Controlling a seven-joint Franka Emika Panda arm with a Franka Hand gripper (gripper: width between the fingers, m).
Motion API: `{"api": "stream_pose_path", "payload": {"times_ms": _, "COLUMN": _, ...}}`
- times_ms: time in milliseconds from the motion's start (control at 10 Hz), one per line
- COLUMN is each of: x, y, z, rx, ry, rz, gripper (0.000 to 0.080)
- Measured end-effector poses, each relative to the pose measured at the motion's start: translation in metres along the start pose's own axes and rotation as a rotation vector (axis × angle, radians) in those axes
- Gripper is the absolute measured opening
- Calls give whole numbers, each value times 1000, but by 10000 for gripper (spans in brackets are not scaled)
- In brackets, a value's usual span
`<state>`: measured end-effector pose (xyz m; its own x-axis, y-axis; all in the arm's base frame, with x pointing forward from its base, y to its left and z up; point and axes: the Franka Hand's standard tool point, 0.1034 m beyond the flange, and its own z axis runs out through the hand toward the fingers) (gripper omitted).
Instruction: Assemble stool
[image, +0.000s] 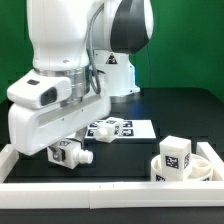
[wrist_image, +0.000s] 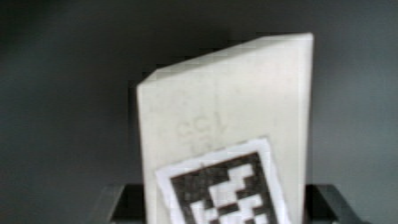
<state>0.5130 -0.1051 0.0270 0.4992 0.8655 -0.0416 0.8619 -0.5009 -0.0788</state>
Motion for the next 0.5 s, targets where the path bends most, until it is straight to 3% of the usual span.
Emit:
{"api": "stream_pose_path", "payload": {"times_ms": 200, "x": 3, "y": -3, "z": 1, "rx": 3, "ry": -31, "rz": -375, "gripper": 321}}
{"api": "stream_pose_path", "payload": {"times_ms": 500, "x": -4, "y": -2, "z": 2, "rx": 3, "ry": -56, "rz": -581, "gripper": 321}}
